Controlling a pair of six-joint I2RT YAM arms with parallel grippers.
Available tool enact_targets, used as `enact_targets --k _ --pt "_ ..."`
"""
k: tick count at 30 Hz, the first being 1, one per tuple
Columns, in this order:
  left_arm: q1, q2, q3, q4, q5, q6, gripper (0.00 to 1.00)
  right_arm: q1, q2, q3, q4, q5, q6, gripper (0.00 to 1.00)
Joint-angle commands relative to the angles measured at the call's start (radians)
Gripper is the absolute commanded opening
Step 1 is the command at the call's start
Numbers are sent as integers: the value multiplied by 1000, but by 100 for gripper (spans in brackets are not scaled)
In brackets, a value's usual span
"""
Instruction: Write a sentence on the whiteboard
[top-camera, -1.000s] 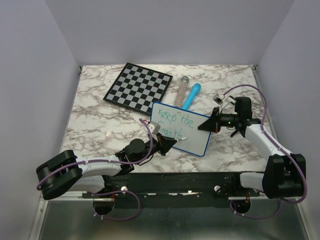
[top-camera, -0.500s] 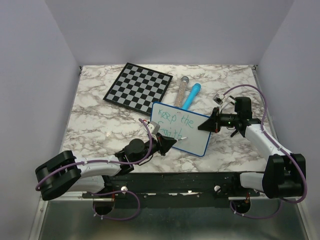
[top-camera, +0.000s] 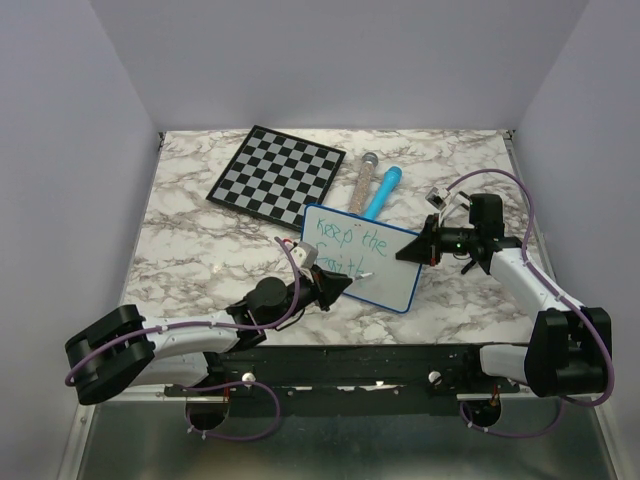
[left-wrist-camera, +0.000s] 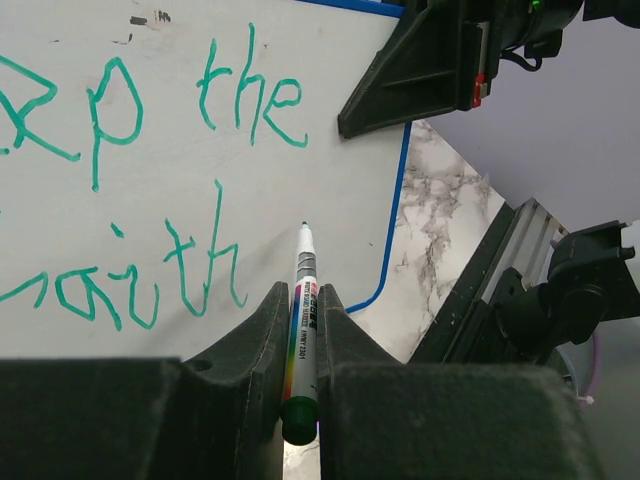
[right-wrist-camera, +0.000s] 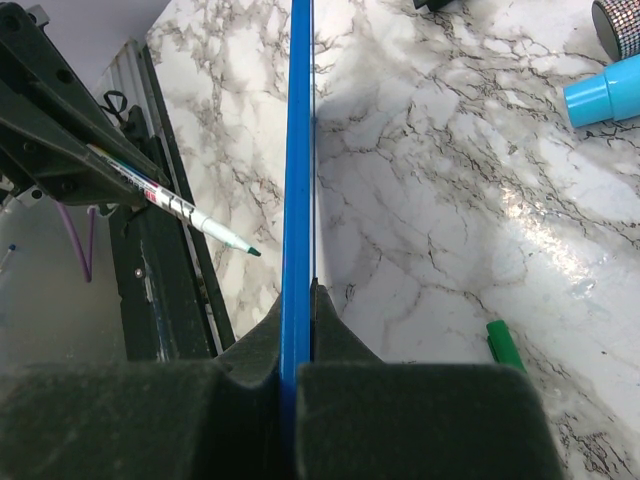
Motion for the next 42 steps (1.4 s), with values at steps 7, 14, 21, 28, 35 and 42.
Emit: enact_targets --k 7,14,21,28,35,42 --pt "-7 -47 -2 -7 -26 26 0 6 -12 48 14 -60 -10 1" --pt "-7 -58 -14 -7 -24 29 0 5 -12 63 -21 -62 -54 1" --pt "-5 -75 -27 -8 -30 31 0 5 -18 68 -45 -60 -82 1" --pt "-5 -97 -33 -7 -76 25 0 5 -18 65 -47 -63 -80 1" --pt "-5 -55 -5 15 -55 20 0 5 -15 63 -39 -70 -66 1" --pt "-5 17 9 45 11 29 0 5 -13 62 -33 -66 -57 1"
